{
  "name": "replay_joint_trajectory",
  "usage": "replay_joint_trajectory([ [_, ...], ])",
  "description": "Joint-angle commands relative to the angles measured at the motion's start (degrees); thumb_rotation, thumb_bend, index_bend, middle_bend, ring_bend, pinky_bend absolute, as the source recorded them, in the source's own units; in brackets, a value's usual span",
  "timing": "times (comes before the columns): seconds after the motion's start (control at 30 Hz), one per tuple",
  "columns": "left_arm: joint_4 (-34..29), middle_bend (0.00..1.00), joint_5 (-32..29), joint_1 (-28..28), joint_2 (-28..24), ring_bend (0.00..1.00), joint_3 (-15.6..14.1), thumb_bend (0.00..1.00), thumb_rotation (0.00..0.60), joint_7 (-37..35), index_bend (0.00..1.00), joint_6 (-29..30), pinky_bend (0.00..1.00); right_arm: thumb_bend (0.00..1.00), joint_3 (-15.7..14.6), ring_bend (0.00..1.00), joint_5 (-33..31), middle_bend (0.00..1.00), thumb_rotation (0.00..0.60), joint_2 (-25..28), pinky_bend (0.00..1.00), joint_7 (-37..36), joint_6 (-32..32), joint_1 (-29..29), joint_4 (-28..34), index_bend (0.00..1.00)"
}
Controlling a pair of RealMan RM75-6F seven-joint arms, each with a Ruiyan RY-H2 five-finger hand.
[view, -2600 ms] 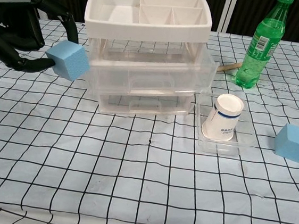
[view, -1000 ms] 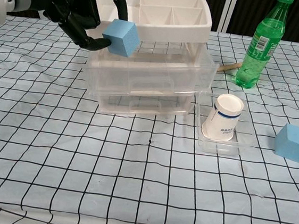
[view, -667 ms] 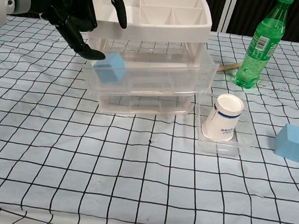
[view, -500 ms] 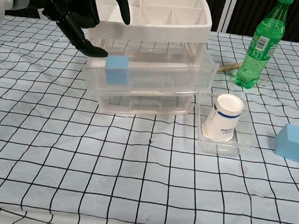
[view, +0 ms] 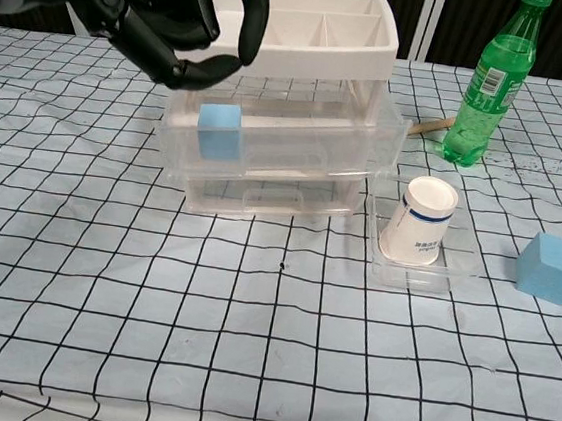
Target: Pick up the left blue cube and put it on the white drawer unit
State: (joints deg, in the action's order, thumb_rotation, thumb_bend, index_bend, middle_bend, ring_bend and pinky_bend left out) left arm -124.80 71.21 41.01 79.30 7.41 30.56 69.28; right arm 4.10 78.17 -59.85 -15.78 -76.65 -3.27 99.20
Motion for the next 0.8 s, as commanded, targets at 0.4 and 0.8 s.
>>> replay_joint_trajectory([
  [0.4, 2.4, 1.0, -0.2, 0.8, 2.3, 0.98, -4.0, 0.48, 0.6, -0.8, 0.67, -6.3, 0.93, 0.22, 0.0, 0.0, 0.1, 0.0, 0.6, 0.0, 0.19, 0.0, 0.0, 0.0, -0.2, 0.06],
  [0.8, 7.1, 1.0, -6.3, 1.6, 7.2, 0.98, -4.4, 0.48, 0.6, 1.0, 0.67, -7.9, 0.94, 0.22, 0.1, 0.0, 0.0, 0.0, 0.6, 0.0, 0.19, -0.2, 0.1, 0.0, -0.3, 0.06],
])
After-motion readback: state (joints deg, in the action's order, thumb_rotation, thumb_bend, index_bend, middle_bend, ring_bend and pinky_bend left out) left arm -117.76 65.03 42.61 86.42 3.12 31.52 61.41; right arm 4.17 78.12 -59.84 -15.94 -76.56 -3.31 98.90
